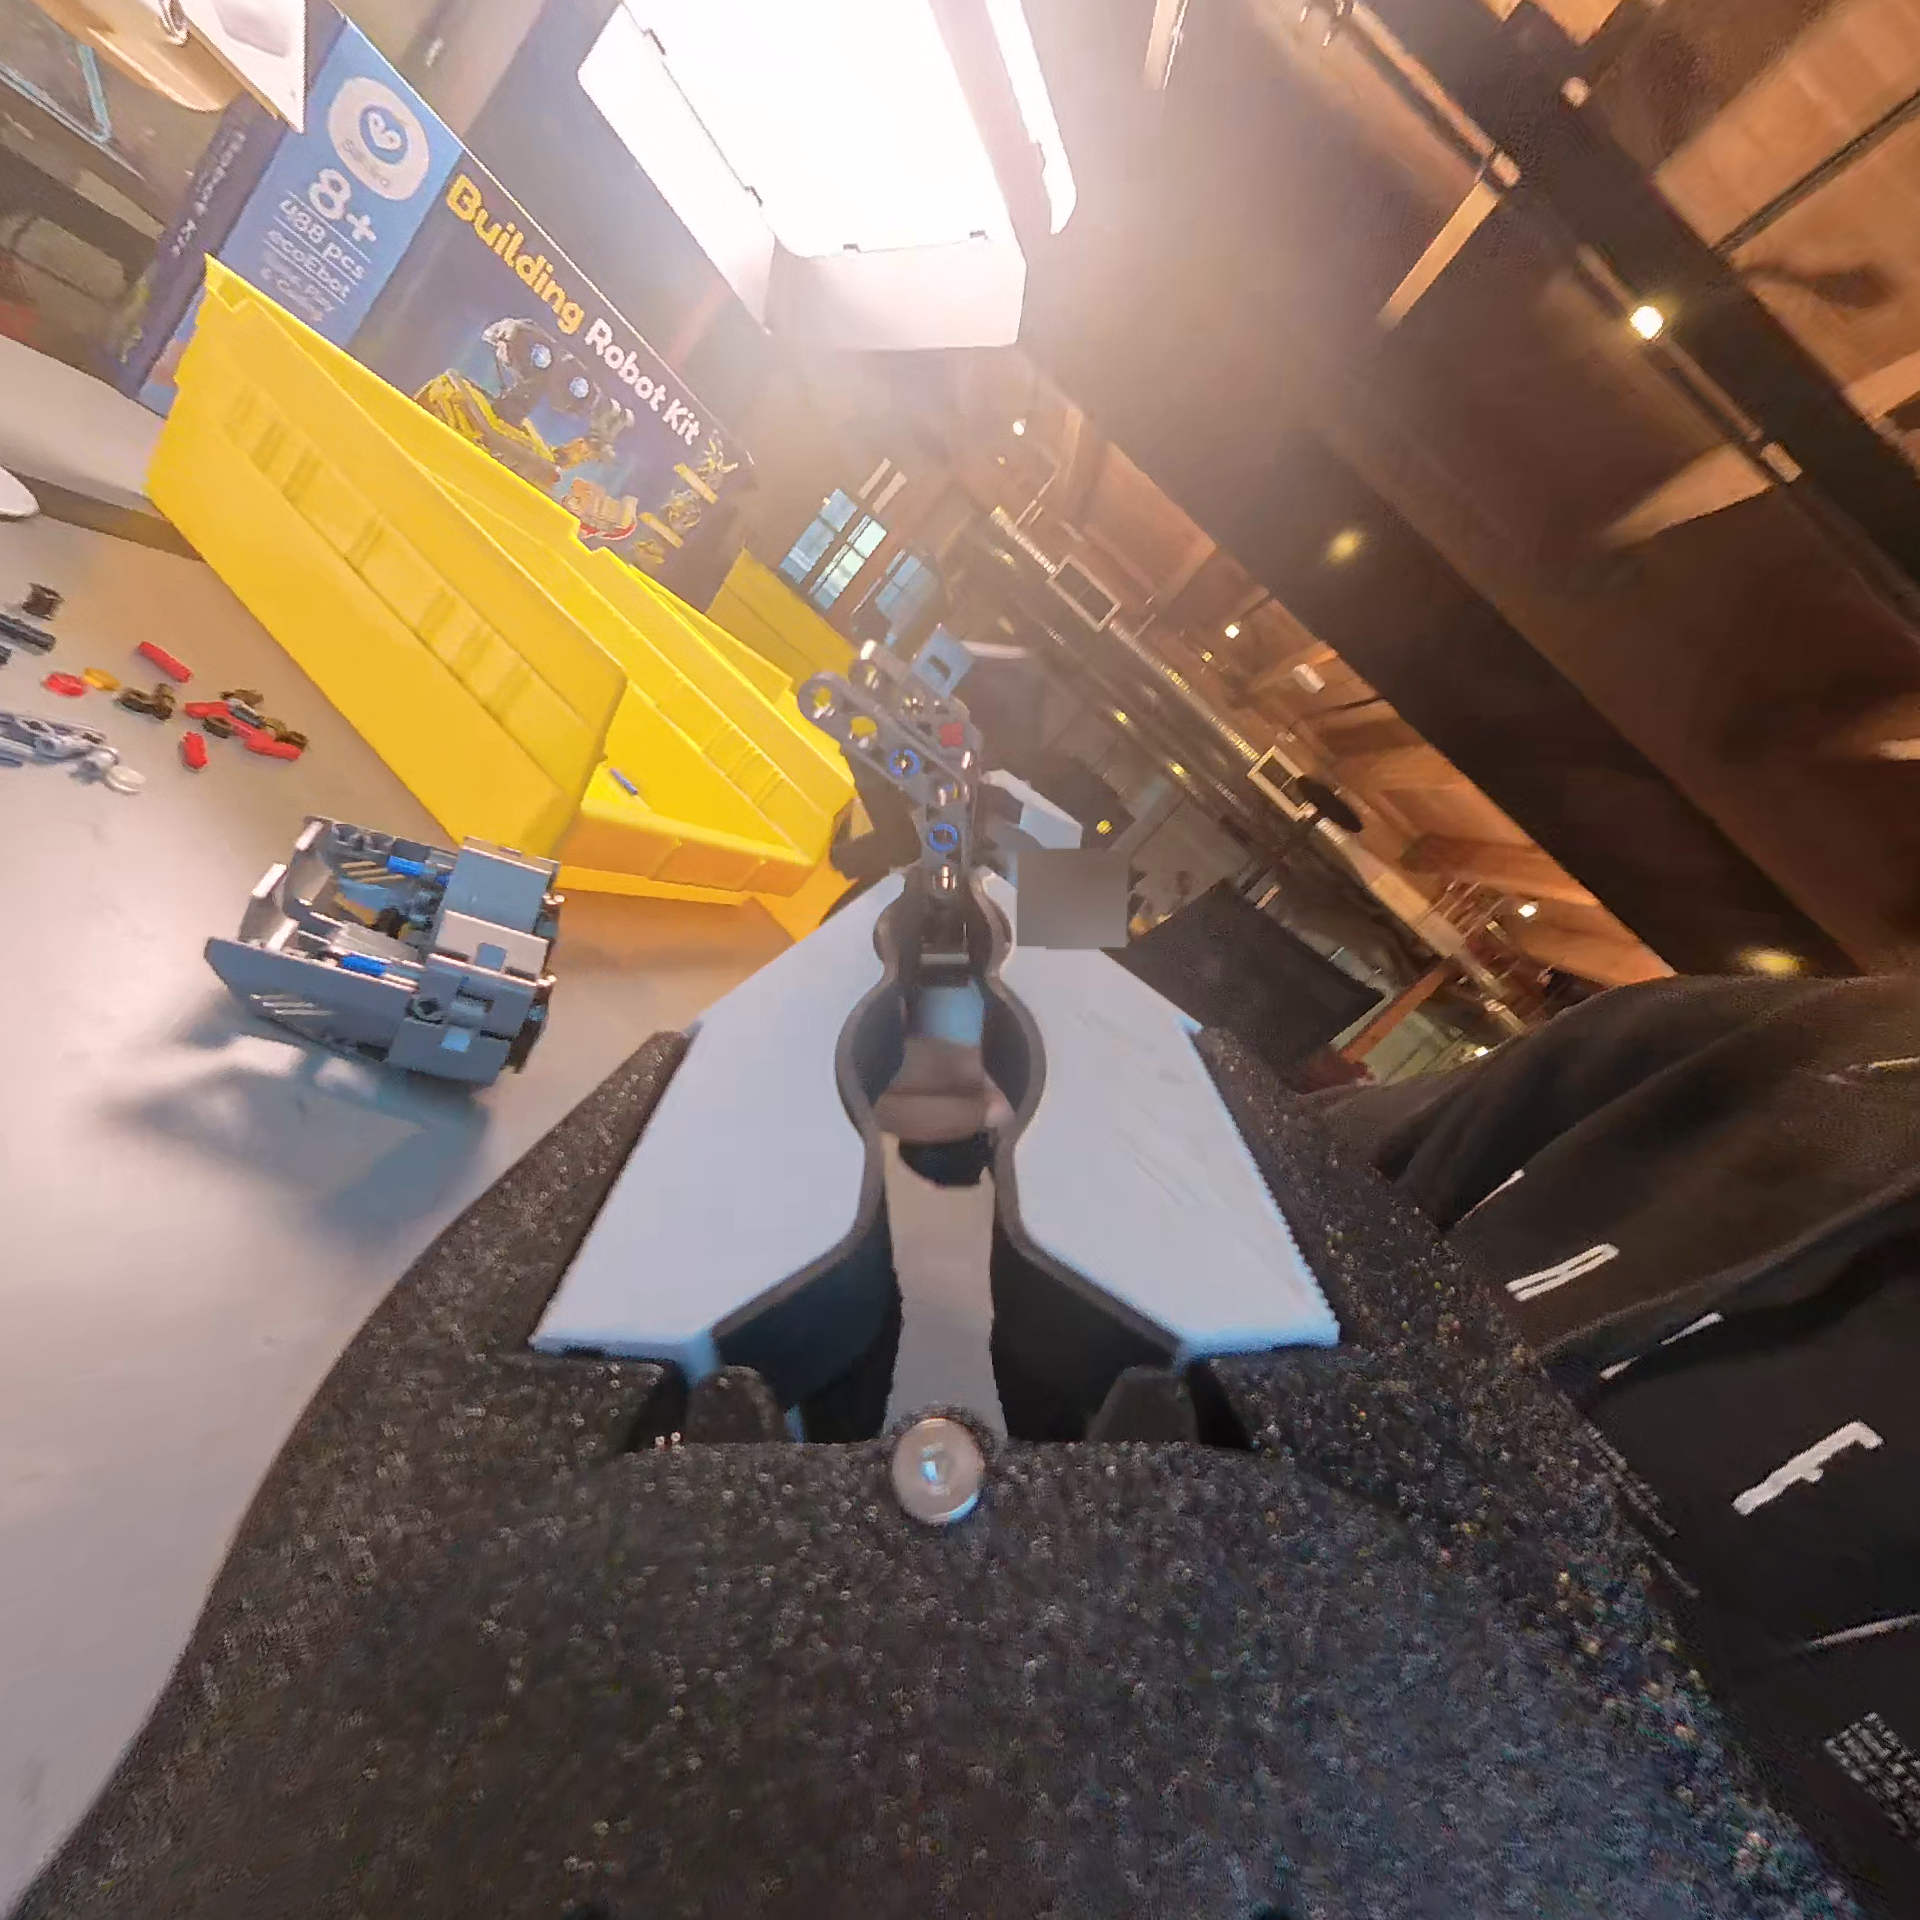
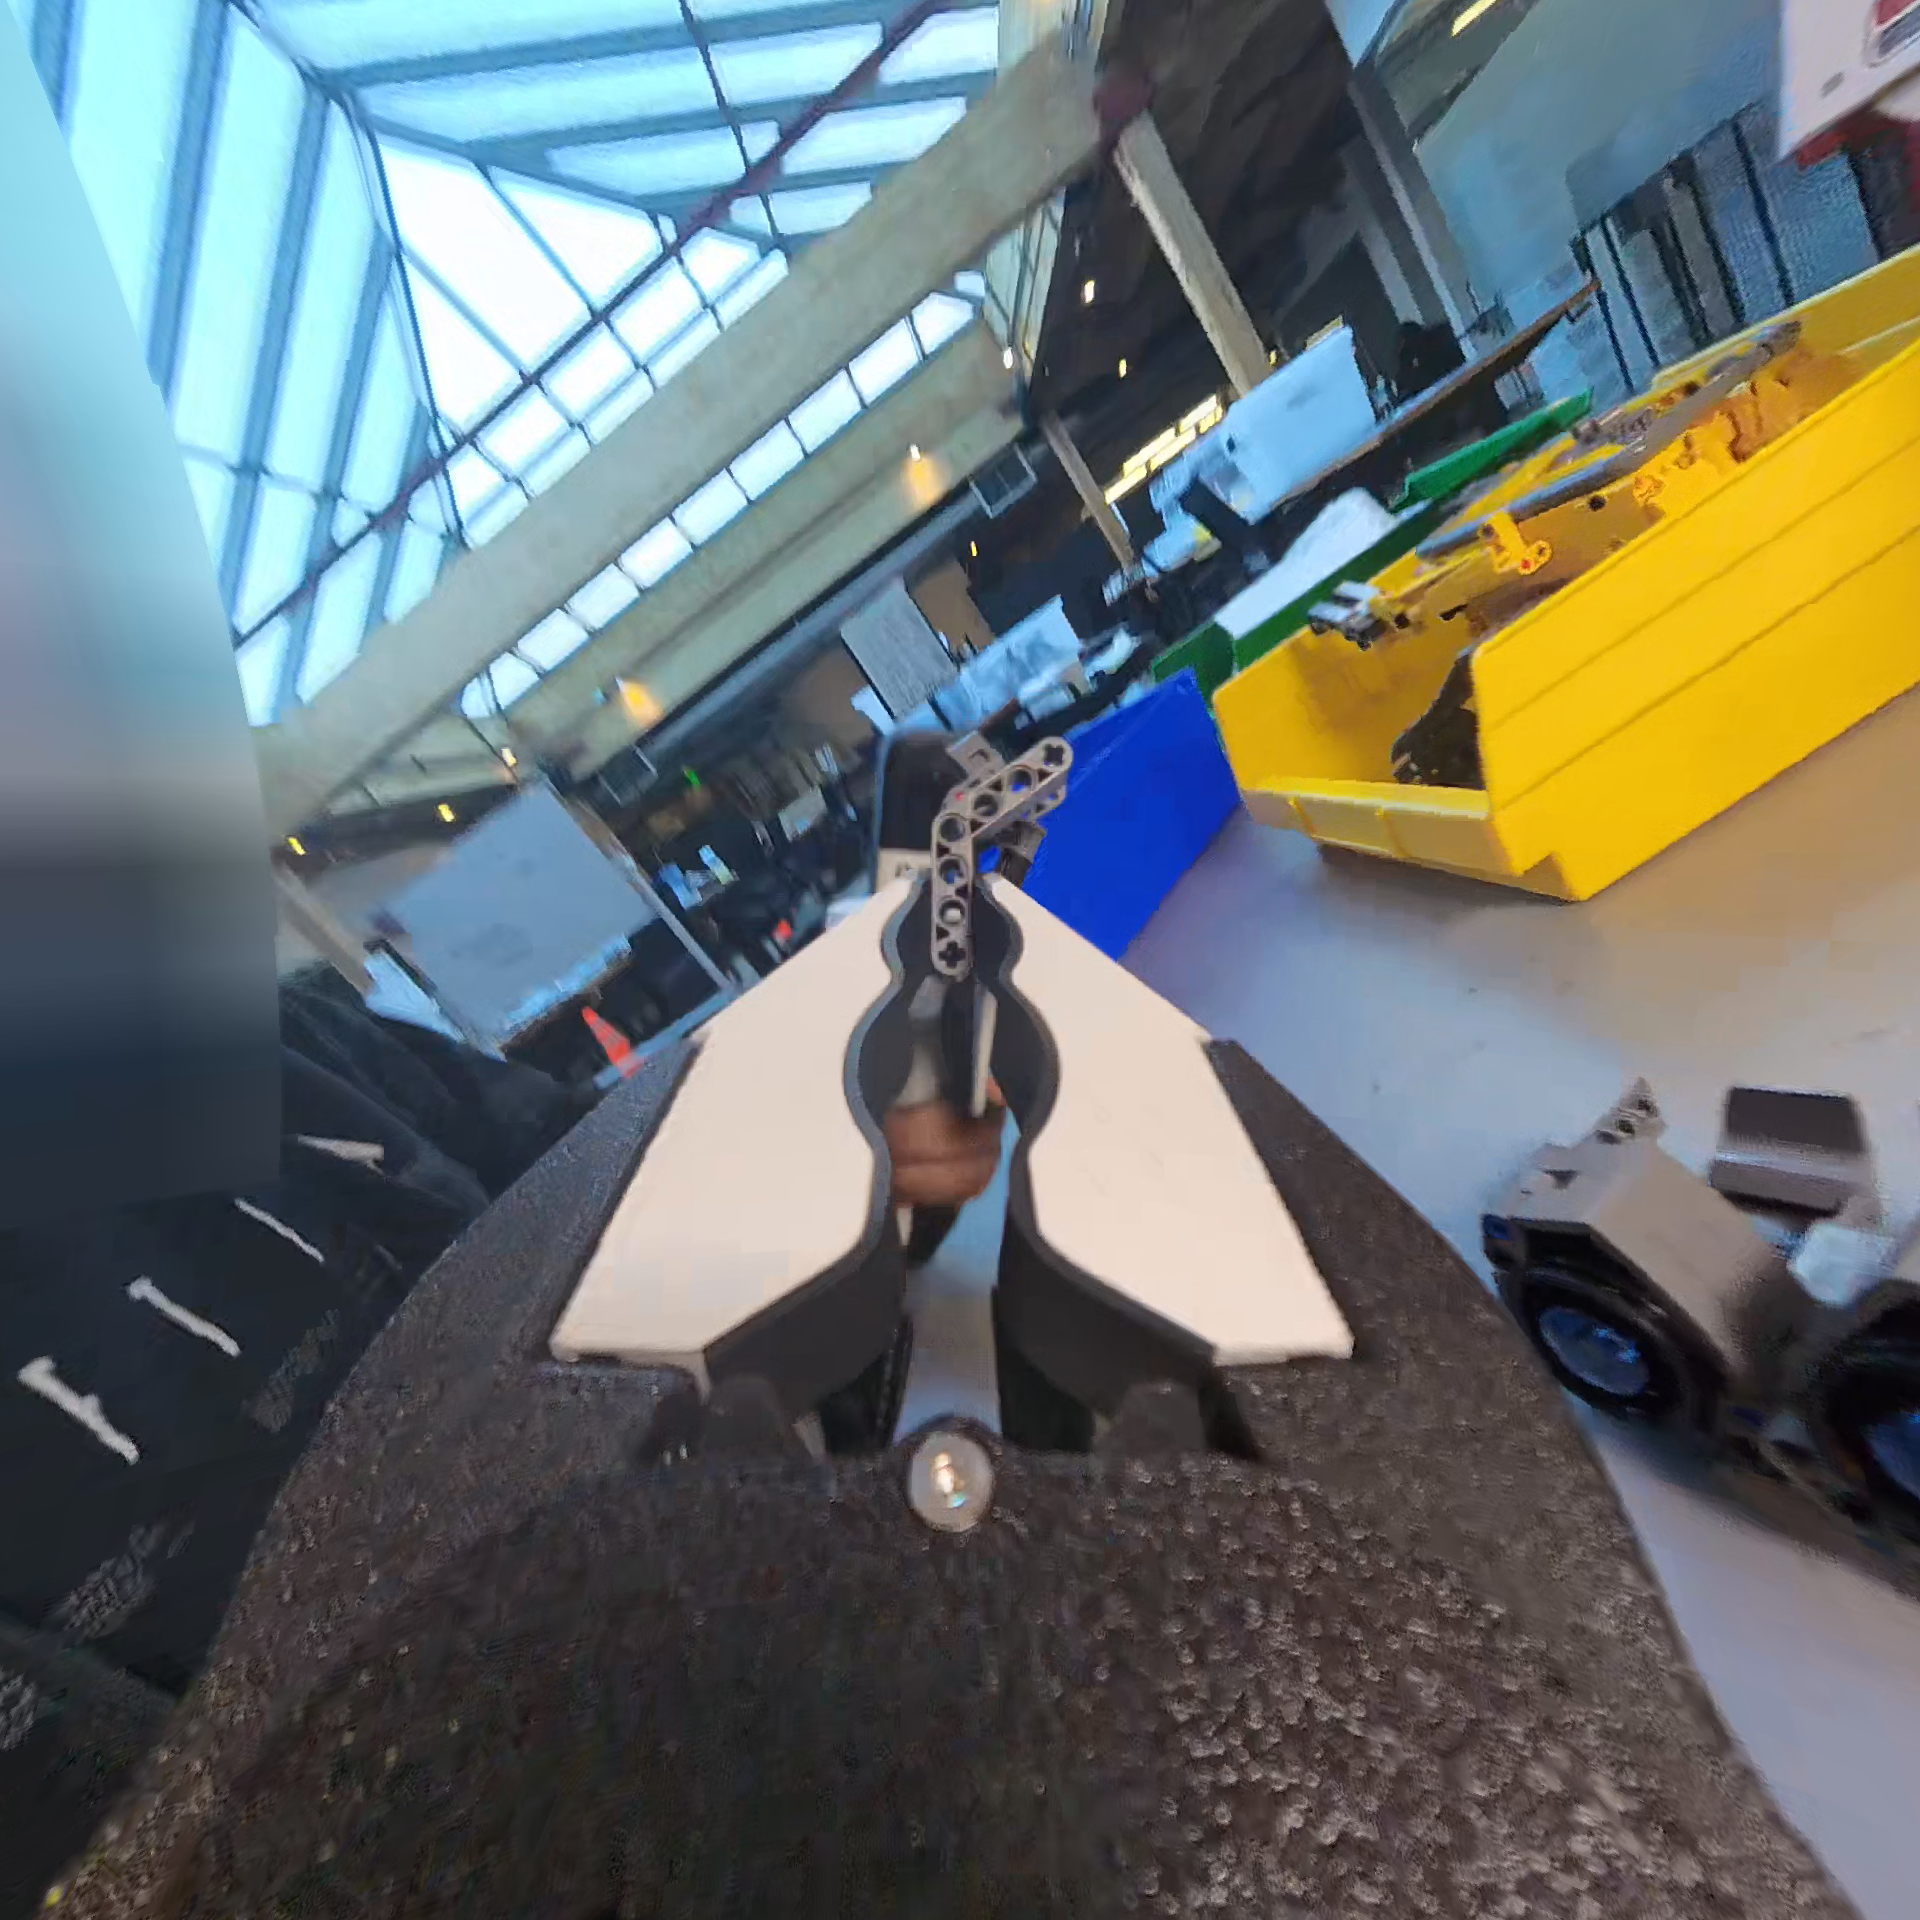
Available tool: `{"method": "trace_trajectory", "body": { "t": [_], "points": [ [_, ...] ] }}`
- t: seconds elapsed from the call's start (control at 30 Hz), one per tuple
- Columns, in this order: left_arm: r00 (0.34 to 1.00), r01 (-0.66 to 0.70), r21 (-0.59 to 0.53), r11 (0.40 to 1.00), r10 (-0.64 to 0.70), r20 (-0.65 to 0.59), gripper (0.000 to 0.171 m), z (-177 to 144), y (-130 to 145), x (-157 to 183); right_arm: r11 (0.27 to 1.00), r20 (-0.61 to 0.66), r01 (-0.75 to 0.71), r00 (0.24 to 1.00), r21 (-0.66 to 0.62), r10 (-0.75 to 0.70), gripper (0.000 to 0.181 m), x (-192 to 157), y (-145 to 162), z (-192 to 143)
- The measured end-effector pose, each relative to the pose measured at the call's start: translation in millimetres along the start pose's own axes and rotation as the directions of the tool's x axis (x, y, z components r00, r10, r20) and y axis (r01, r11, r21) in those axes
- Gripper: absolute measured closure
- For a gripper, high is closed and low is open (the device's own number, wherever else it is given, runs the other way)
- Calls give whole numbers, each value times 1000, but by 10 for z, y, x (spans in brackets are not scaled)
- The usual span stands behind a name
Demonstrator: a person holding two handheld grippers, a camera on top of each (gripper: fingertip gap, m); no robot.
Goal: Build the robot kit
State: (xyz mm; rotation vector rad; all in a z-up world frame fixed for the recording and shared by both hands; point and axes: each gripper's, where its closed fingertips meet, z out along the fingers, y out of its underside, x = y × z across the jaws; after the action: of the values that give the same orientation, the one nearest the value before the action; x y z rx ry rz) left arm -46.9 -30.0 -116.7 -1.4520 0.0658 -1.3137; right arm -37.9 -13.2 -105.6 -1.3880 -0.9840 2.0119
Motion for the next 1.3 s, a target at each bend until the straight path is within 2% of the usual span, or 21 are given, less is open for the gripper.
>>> {"method": "trace_trajectory", "body": {
  "t": [0.07,0.1,0.13,0.2,0.27,0.37,0.5,0.57,0.67,0.8,0.9,1.17,1.3],
  "points": [
    [997,-60,-52,997,63,47,165,-32,-13,-64,976,-62,104,991,-191,-118,175,88,115,-81],
    [992,-91,-83,992,97,80,165,-59,-24,-118,937,-94,146,978,-318,-185,175,162,229,-149],
    [983,-128,-91,988,139,119,165,-99,-69,-172,865,-106,165,965,-473,-241,175,235,419,-244],
    [972,-167,-91,982,180,153,165,-164,-159,-215,644,-108,201,907,-738,-407,175,456,816,-487],
    [966,-180,-80,980,192,173,165,-209,-218,-249,454,-68,202,857,-868,-510,176,609,1102,-654],
    [966,-177,-80,981,189,178,165,-226,-219,-268,336,-22,194,839,-922,-544,175,658,1307,-703],
    [967,-176,-97,980,190,169,165,-202,-177,-260,255,28,213,816,-943,-578,175,649,1305,-698],
    [969,-172,-98,980,186,164,165,-197,-168,-251,223,44,216,803,-951,-594,163,644,1278,-712],
    [973,-165,-94,982,178,150,165,-192,-172,-218,185,52,192,818,-964,-574,155,568,1239,-783],
    [973,-173,-101,980,186,139,165,-178,-165,-174,162,37,150,835,-975,-549,158,535,1261,-792],
    [973,-172,-105,979,186,136,165,-174,-154,-165,106,42,121,829,-987,-558,162,581,1256,-826],
    [972,-186,-94,978,197,128,165,-184,-195,-104,36,52,88,824,-995,-565,167,656,1287,-823],
    [972,-189,-90,978,200,126,165,-189,-207,-89,30,62,94,831,-995,-552,175,627,1311,-818]
  ]
}}
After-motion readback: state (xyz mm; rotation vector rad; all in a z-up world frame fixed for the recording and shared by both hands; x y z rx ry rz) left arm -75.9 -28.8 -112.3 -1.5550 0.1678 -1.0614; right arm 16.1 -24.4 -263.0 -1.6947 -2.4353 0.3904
